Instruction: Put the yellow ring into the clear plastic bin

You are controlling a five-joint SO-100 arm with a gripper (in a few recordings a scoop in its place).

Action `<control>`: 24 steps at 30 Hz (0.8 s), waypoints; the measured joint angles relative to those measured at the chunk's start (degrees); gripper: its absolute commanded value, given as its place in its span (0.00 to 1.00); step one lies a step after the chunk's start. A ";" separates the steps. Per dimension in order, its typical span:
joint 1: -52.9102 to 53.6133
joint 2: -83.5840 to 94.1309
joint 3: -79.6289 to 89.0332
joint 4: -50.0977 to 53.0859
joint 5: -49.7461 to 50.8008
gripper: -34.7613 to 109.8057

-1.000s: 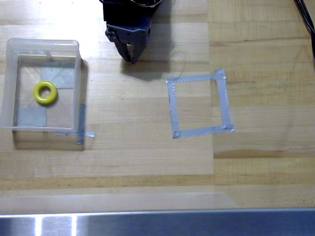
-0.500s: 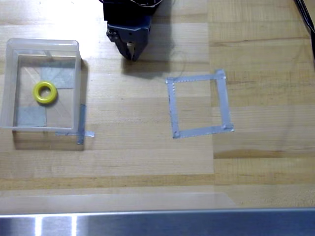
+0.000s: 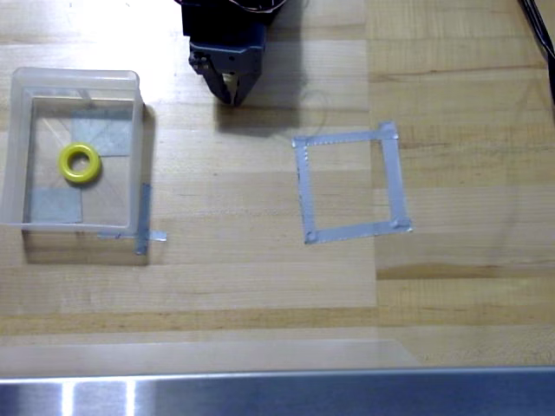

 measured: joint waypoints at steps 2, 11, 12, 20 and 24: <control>0.18 0.00 0.00 0.00 0.00 0.25; 0.53 0.00 0.00 0.00 0.00 0.25; 0.53 0.00 0.00 0.00 0.00 0.25; 0.44 0.00 0.00 0.00 0.00 0.25; 0.53 0.00 0.00 0.00 0.00 0.25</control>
